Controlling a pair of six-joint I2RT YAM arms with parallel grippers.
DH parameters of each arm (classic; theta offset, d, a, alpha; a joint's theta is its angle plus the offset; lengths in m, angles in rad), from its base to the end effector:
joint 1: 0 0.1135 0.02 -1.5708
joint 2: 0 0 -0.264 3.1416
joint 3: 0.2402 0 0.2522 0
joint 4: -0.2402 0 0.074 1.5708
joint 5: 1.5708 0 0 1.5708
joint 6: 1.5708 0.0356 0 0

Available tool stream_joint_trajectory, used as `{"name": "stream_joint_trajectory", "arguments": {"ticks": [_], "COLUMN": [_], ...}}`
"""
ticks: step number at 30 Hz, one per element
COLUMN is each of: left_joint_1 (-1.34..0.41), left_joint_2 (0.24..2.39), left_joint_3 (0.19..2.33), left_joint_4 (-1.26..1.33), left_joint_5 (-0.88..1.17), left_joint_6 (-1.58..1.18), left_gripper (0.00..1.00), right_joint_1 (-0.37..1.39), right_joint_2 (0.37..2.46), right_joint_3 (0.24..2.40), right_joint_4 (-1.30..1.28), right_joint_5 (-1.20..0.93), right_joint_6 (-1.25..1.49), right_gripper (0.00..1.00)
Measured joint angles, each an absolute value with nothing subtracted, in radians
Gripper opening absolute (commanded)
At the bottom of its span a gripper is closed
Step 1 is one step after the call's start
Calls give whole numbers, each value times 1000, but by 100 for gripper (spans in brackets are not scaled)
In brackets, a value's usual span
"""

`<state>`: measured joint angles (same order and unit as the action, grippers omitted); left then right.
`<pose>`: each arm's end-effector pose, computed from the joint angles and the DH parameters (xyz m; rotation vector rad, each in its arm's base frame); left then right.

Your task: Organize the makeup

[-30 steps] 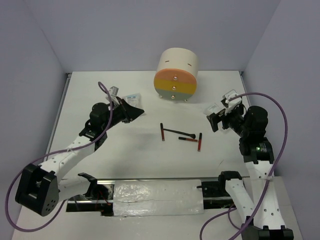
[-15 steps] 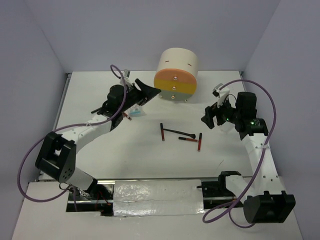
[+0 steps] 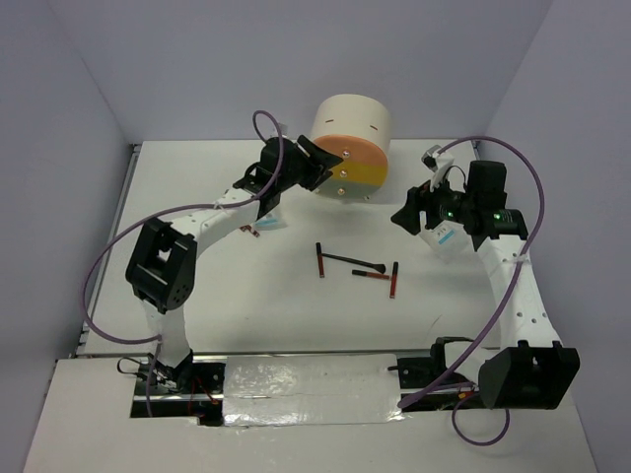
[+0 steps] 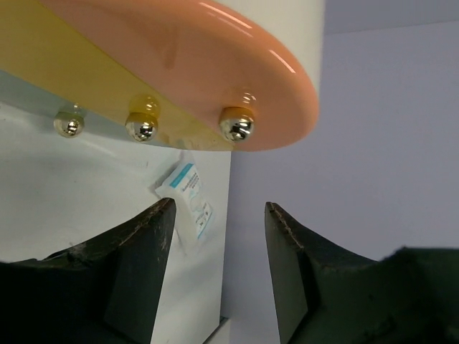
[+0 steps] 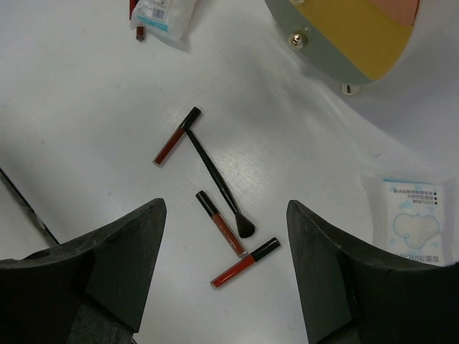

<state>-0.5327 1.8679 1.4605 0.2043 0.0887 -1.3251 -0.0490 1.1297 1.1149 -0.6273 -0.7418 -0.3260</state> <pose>0.3888 -0.2329 0.3019 -0.7070 1.8782 -1.3626 0.2343 0.0126 0.3486 -0.6757 1.9672 0.5895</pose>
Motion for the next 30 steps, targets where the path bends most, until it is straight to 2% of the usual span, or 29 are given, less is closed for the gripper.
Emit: {"name": "stream_joint_trajectory", "arguments": {"ticks": [7,19,30], "left_joint_1": [-546,-550,-551], "left_joint_2": [1975,2016,2092], "left_joint_3": [1563,1617,1703], "left_joint_4": [150,161,193], "left_joint_5": [57,28,32], "left_joint_6": [-1349,-1366,-1374], "left_gripper": [60,50,52], "right_joint_1": [-74,-92,-110], "right_joint_2": [1129,1132,1164], "right_joint_3": [1115,1115,1115], "right_joint_4": [-622,-620,-620], "right_joint_5": [-793,-826,-829], "right_joint_6": [-329,-331,-334], "right_gripper": [65,65,65]}}
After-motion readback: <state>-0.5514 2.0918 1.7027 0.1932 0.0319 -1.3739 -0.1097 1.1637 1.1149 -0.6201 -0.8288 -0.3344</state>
